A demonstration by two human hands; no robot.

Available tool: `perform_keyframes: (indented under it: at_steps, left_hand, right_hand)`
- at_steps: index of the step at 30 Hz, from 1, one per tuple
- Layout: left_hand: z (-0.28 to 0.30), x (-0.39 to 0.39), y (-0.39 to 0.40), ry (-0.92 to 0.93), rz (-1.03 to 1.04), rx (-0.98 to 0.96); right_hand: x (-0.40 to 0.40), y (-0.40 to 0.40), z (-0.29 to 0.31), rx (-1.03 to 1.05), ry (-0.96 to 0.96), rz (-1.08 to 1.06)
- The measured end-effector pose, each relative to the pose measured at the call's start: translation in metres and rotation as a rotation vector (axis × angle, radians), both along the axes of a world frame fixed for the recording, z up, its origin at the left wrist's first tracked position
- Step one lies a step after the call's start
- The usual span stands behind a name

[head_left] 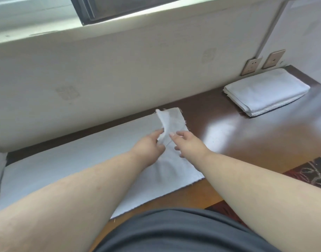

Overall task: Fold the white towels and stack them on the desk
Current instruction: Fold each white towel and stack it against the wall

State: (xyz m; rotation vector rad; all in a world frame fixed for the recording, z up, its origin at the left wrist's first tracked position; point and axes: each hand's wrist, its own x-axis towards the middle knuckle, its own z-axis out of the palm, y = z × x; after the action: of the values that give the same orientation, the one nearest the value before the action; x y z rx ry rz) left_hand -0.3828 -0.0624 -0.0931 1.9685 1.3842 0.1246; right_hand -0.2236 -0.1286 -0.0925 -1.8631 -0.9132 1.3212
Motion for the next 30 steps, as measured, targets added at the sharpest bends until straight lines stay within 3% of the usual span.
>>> perform_keyframes:
  at_steps: [2,5,11,15,21,25,30]
  left_hand:
    - [0.004,0.009,-0.02,0.049,-0.206,0.064]
    - [0.001,0.015,-0.045,0.158,-0.4,0.089]
    - [-0.015,-0.039,-0.07,0.451,-0.364,0.073]
    - [-0.029,-0.077,-0.079,0.721,-0.486,0.04]
    - [-0.04,-0.085,-0.082,0.708,-0.483,0.014]
    - [-0.036,-0.083,-0.08,0.716,-0.525,-0.024]
    - [-0.033,-0.068,-0.074,0.621,-0.51,-0.017]
  right_hand:
    - [-0.01,0.004,0.009,-0.045,0.055,-0.125]
    - [-0.012,-0.002,0.004,-0.081,-0.016,-0.394]
    - [0.015,-0.041,-0.027,-0.23,0.135,-0.737]
    - [0.032,-0.056,-0.044,-0.298,0.019,-0.674]
    - [0.033,-0.064,-0.05,-0.357,-0.44,-0.461]
    - [0.028,-0.058,-0.049,-0.31,-0.338,-0.425]
    - [0.033,-0.048,-0.047,-0.431,-0.294,-0.347]
